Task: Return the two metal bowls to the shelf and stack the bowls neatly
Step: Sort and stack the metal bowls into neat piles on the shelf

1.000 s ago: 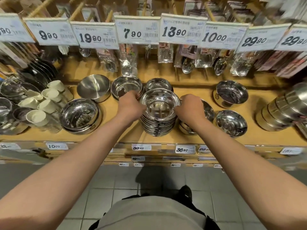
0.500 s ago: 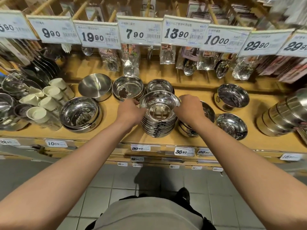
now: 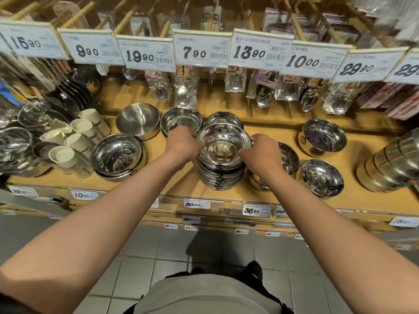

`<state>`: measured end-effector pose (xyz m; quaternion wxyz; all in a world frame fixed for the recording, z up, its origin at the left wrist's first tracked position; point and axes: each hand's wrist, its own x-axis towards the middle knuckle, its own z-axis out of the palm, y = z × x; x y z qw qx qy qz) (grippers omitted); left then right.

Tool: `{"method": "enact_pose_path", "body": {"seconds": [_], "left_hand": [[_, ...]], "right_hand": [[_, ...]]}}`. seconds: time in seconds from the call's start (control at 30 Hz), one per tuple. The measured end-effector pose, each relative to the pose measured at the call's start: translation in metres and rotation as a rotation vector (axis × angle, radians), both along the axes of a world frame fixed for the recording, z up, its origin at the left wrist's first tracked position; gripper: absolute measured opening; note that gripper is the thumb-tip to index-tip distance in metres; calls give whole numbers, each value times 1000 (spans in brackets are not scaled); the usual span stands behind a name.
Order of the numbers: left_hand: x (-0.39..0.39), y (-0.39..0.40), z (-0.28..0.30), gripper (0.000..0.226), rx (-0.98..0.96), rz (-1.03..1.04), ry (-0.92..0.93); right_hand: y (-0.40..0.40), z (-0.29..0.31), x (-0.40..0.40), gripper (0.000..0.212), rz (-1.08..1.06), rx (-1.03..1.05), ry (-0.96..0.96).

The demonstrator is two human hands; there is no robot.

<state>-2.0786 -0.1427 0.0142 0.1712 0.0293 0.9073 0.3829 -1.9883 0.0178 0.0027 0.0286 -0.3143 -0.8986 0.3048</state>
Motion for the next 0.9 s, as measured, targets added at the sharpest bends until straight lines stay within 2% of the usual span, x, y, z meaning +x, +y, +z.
{"method": "enact_pose_path", "body": {"seconds": [0.13, 0.3, 0.37, 0.47, 0.57, 0.67, 0.77, 0.83, 0.9], "left_hand": [[4, -3, -9, 5, 46, -12, -22], [5, -5, -15, 3, 78, -9, -30], [6, -7, -16, 12, 73, -14, -31], [13, -15, -14, 27, 26, -22, 91], [37, -23, -10, 12, 151, 2, 248], [67, -16, -6, 3, 276, -72, 225], [87, 2, -7, 13, 328, -181, 127], [93, 13, -8, 13, 324, -228, 91], [96, 23, -8, 12, 273, -242, 105]], "right_hand": [[-3, -5, 5, 8, 4, 34, -17], [-4, -5, 9, 9, 36, 74, -29], [-5, -2, 12, 13, 55, 57, -2], [3, 3, 29, 36, 2, 16, 140], [30, 4, 60, 42, -133, -10, 236], [62, -1, 86, 50, -275, -31, 118], [82, -9, 93, 64, -275, -107, -32], [91, -16, 89, 67, -276, -177, -81], [95, -20, 83, 61, -270, -300, -113]]}}
